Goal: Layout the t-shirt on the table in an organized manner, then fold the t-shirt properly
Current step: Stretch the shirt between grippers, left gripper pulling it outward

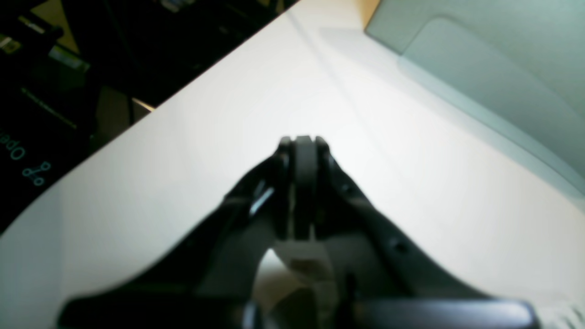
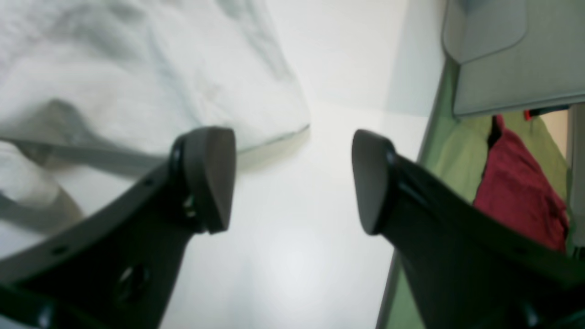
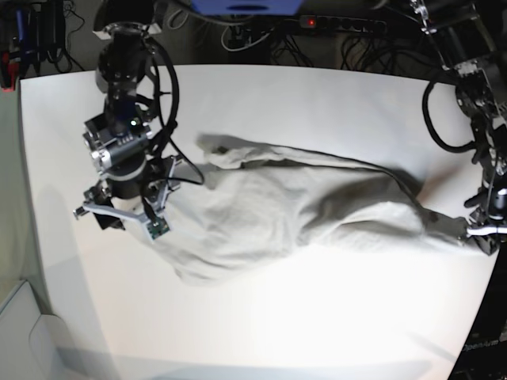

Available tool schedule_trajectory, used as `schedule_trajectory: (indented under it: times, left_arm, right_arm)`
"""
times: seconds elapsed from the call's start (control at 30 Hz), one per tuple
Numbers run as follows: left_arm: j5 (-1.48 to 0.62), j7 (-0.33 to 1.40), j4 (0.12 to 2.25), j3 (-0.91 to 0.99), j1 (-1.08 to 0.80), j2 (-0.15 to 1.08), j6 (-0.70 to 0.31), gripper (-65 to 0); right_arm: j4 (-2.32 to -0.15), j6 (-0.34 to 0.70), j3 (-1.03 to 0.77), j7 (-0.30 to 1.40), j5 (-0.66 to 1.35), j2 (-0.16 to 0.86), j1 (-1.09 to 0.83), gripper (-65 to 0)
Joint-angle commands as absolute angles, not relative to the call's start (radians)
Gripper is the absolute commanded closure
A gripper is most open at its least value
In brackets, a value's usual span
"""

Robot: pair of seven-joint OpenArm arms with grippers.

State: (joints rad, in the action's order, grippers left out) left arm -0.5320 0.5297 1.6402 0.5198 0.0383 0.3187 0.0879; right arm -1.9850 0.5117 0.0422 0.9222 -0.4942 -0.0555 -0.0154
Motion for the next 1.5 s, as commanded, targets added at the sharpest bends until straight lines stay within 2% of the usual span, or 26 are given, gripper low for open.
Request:
schedule_trajectory:
  times: [0.0, 0.13, 0.4, 0.67, 0.87, 1.03, 1.23, 1.47]
  left_arm:
    - [-0.539, 0.504, 1.684, 0.518, 0.051, 0.338, 0.087, -0.5]
    - [-0.542, 0.512, 1.776, 0.513, 0.053, 0.335, 0.087, -0.5]
    - [-0.544, 0.513, 1.808, 0.395, 0.140, 0.343, 0.087, -0.5]
    - [-0.549, 0.516, 1.900, 0.280, 0.338, 0.344, 0.087, -0.5]
    - [-0.576, 0.604, 2.003, 0.185, 0.458, 0.348, 0.085, -0.5]
    - [-0.619, 0.619, 1.980, 0.143, 0.303, 0.367, 0.085, -0.5]
    - [-0.616, 0.615, 1.974, 0.131, -0.058, 0.372, 0.085, -0.4]
    - [-0.618, 0.619, 1.972, 0.143, -0.289, 0.409, 0.085, -0.4]
  right_arm:
    - [-2.002, 0.524, 0.044, 0.905, -0.499, -0.061, 0.001, -40.4]
    - [-2.002, 0.524, 0.054, 0.905, -0.501, -0.070, 0.001, -40.4]
    - [-2.002, 0.524, 0.054, 0.905, -0.501, -0.070, -0.001, -40.4]
    - [-2.002, 0.522, 0.054, 0.905, -0.501, -0.068, 0.002, -40.4]
    - [-2.002, 0.519, 0.054, 0.905, -0.504, -0.067, 0.004, -40.4]
    - [-2.002, 0.519, 0.050, 0.905, -0.506, -0.064, 0.005, -40.4]
    - [-2.002, 0.519, 0.050, 0.906, -0.506, -0.062, 0.007, -40.4]
    - [-2.002, 0.519, 0.054, 0.906, -0.503, -0.062, 0.012, -40.4]
